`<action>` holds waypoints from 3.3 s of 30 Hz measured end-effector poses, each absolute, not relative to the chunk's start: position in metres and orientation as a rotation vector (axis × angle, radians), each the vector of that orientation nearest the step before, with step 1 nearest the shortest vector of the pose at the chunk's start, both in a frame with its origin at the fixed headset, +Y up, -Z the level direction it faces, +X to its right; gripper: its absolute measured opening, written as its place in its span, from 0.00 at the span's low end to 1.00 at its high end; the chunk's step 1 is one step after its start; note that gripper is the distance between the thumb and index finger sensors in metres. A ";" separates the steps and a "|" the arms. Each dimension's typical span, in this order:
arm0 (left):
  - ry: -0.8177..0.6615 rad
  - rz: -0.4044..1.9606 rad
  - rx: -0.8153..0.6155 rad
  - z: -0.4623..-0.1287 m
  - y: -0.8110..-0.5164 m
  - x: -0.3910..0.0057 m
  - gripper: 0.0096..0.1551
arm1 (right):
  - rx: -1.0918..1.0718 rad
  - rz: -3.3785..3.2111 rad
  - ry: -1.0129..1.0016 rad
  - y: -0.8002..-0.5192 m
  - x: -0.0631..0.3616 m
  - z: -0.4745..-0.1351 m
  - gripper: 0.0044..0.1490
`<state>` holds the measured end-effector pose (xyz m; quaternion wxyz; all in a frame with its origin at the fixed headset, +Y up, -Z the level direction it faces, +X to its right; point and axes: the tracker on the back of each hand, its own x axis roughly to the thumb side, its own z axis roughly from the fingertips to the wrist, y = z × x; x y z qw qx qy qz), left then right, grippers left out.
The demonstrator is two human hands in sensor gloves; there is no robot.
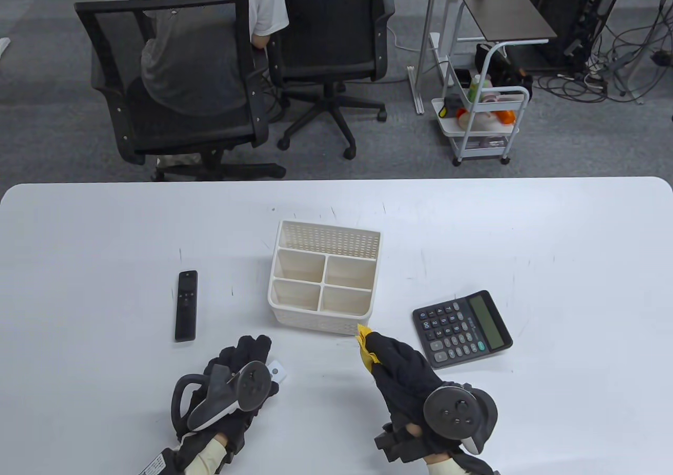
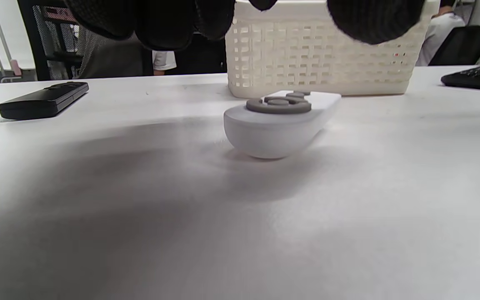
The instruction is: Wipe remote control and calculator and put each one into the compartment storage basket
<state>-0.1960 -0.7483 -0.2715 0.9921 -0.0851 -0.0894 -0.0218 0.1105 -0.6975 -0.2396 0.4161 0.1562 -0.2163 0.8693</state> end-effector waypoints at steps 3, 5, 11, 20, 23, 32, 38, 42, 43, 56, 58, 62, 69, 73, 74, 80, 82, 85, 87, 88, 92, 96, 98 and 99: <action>-0.170 -0.097 -0.224 -0.274 -0.755 -0.191 0.45 | 0.404 2.198 -0.543 -0.699 0.109 -0.240 0.27; -0.164 -0.138 -0.247 -0.276 -0.759 -0.187 0.44 | 0.408 2.207 -0.544 -0.700 0.108 -0.240 0.27; -0.142 -0.258 -0.255 -0.279 -0.766 -0.179 0.39 | 0.426 2.236 -0.542 -0.703 0.105 -0.240 0.27; -0.142 -0.379 -0.223 -0.281 -0.769 -0.171 0.33 | 0.409 2.222 -0.503 -0.704 0.104 -0.241 0.27; -0.137 -0.379 -0.211 -0.280 -0.769 -0.171 0.32 | 0.415 2.219 -0.496 -0.703 0.104 -0.241 0.27; -0.107 -0.225 -0.044 -0.276 -0.739 -0.184 0.30 | 0.413 2.208 -0.502 -0.703 0.105 -0.242 0.27; -0.102 0.005 0.119 -0.271 -0.710 -0.201 0.30 | 0.420 2.185 -0.528 -0.696 0.104 -0.242 0.27; -0.112 0.152 0.184 -0.269 -0.698 -0.207 0.30 | 0.438 2.161 -0.577 -0.686 0.101 -0.242 0.27; -0.121 0.187 0.195 -0.268 -0.696 -0.207 0.30 | 0.440 2.152 -0.587 -0.684 0.100 -0.242 0.27; -0.254 0.715 0.074 -0.275 -0.677 -0.190 0.31 | 0.484 2.098 -0.610 -0.669 0.058 -0.263 0.27; -0.273 0.797 0.040 -0.276 -0.681 -0.188 0.31 | 0.518 2.047 -0.615 -0.669 0.050 -0.268 0.27; -0.291 0.904 0.001 -0.278 -0.692 -0.192 0.32 | 0.512 1.978 -0.606 -0.673 0.039 -0.271 0.28; -0.288 0.939 0.011 -0.274 -0.700 -0.200 0.33 | 0.540 1.973 -0.517 -0.692 0.023 -0.270 0.28; -0.279 1.000 0.032 -0.272 -0.700 -0.203 0.33 | 0.541 1.934 -0.428 -0.705 0.022 -0.268 0.30; -0.287 1.012 0.027 -0.271 -0.701 -0.202 0.33 | 0.531 1.915 -0.421 -0.706 0.022 -0.266 0.31; -0.314 0.865 0.073 -0.264 -0.698 -0.193 0.34 | 0.578 1.837 -0.370 -0.705 0.018 -0.261 0.36; -0.330 0.827 0.091 -0.261 -0.696 -0.189 0.34 | 0.594 1.846 -0.345 -0.706 0.016 -0.262 0.37; -0.330 0.839 0.090 -0.258 -0.695 -0.185 0.35 | 0.602 1.853 -0.268 -0.712 0.016 -0.265 0.40; -0.327 0.846 0.088 -0.259 -0.697 -0.185 0.35 | 0.583 1.844 -0.240 -0.714 0.016 -0.265 0.41; -0.318 0.858 0.089 -0.259 -0.697 -0.186 0.35 | 0.576 1.852 -0.220 -0.715 0.015 -0.264 0.41; -0.304 0.869 0.118 -0.259 -0.697 -0.189 0.35 | 0.547 1.915 -0.240 -0.713 0.013 -0.259 0.37; -0.285 0.871 0.132 -0.260 -0.695 -0.192 0.35 | 0.583 1.973 -0.353 -0.702 0.006 -0.248 0.34; -0.279 0.848 0.134 -0.259 -0.696 -0.192 0.35 | 0.593 1.988 -0.371 -0.698 0.000 -0.243 0.36; -0.275 0.833 0.143 -0.259 -0.696 -0.192 0.35 | 0.594 1.980 -0.369 -0.698 -0.001 -0.243 0.39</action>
